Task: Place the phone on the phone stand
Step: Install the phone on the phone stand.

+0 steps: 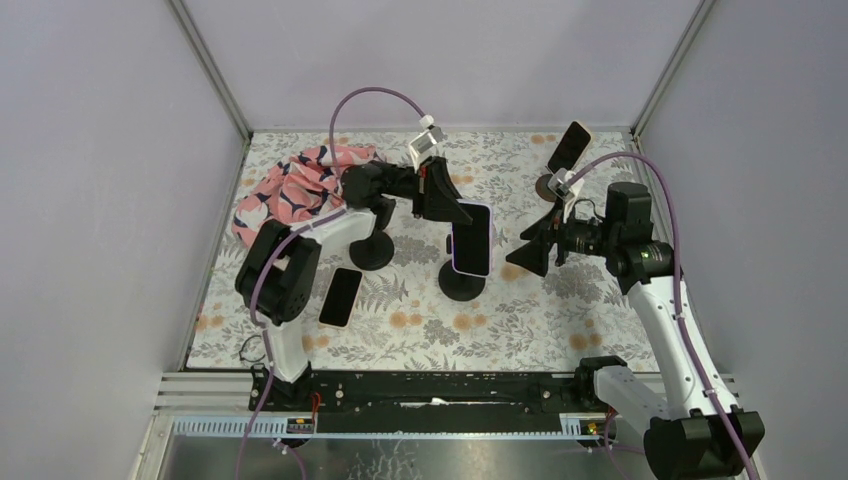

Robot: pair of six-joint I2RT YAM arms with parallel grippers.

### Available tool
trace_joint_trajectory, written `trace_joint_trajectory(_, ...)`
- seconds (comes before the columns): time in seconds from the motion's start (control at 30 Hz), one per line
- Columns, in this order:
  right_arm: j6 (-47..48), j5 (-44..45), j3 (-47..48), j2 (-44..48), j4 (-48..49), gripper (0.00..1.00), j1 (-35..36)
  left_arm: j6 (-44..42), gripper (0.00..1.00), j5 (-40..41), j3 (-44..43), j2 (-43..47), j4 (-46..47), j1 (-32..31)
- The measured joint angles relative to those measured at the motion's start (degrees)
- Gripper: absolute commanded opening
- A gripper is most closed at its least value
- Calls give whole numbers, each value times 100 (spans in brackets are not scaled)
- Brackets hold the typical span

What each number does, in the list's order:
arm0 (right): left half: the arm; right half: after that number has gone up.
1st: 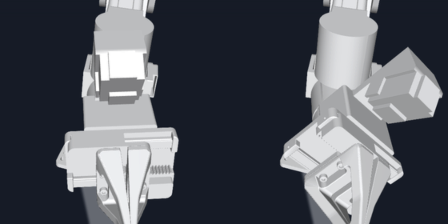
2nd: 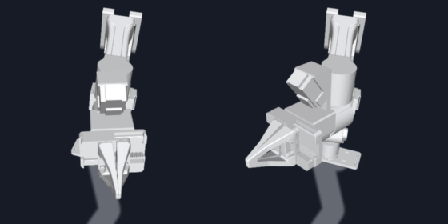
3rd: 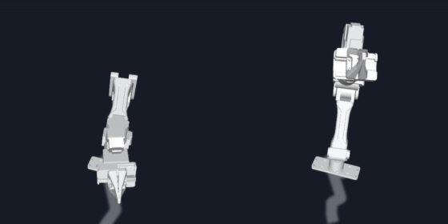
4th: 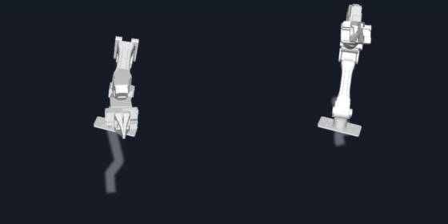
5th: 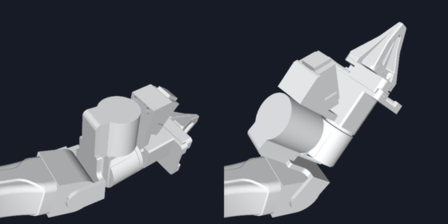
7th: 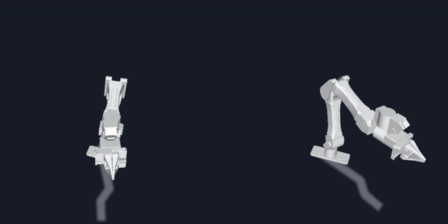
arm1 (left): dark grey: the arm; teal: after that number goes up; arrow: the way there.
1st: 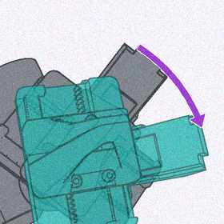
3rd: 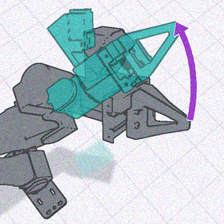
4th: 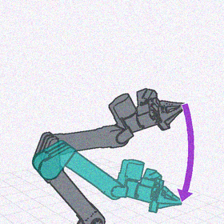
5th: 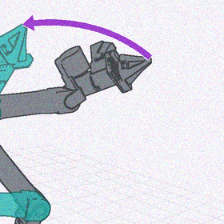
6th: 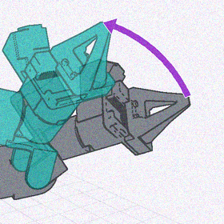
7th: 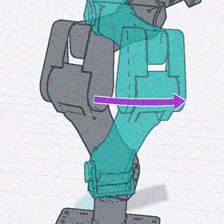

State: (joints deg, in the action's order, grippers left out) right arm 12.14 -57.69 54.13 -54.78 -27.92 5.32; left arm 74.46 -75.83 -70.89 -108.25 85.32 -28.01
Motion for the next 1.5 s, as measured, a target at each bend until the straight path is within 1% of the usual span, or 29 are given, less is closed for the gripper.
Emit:
trace_joint_trajectory(0.07, -2, 136, 9, -52, 39, 78, 76, -2, 0, 17, 42, 232, -2, -13)
trace_joint_trajectory(0.13, -7, 363, 9, -105, 57, 77, 271, -70, 0, 15, 232, 599, -11, -11)
trace_joint_trajectory(0.2, -22, 710, 9, -144, 92, 75, 619, -199, 0, 15, 498, 984, -57, 33)
trace_joint_trajectory(0.27, -74, 1045, 9, -162, 170, 73, 933, -393, 0, -15, 848, 1399, -144, 175)
trace_joint_trajectory(0.37, -210, 1432, 9, -195, 317, 73, 1191, -704, 0, -72, 1322, 1871, -411, 498)
trace_joint_trajectory(0.47, -396, 1742, 9, -278, 481, 73, 1388, -1047, 0, -107, 1530, 2124, -831, 680)
trace_joint_trajectory(0.6, -813, 2212, 17, -428, 664, 73, 1696, -1733, 0, -116, 1572, 2415, -1735, 723)
trace_joint_trajectory(0.67, -1027, 2494, 72, -511, 678, 69, 1864, -1971, 0, -118, 1572, 2522, -2024, 721)
trace_joint_trajectory(0.8, -1351, 3075, 238, -634, 691, 67, 2201, -2448, 0, -114, 1572, 2688, -2625, 721)
trace_joint_trajectory(0.97, -1541, 3495, 282, -713, 778, 60, 2433, -2688, 0, -111, 1580, 2706, -2955, 719)
trace_joint_trajectory(1.13, -1615, 3738, 282, -807, 785, 46, 2503, -2643, 0, -109, 1576, 2664, -2865, 686)
trace_joint_trajectory(1.23, -1670, 3764, 282, -807, 802, 37, 2505, -2481, 0, -83, 1552, 2503, -2608, 584)
trace_joint_trajectory(1.33, -1722, 3759, 282, -807, 809, 30, 2511, -2000, 0, -39, 1397, 2107, -1919, 350)
trace_joint_trajectory(1.43, -1766, 3764, 282, -807, 809, 26, 2514, -1386, 0, 33, 1078, 1620, -1097, 149)
trace_joint_trajectory(1.5, -1773, 3764, 282, -804, 809, 24, 2514, -1150, 0, 52, 887, 1390, -789, 59)
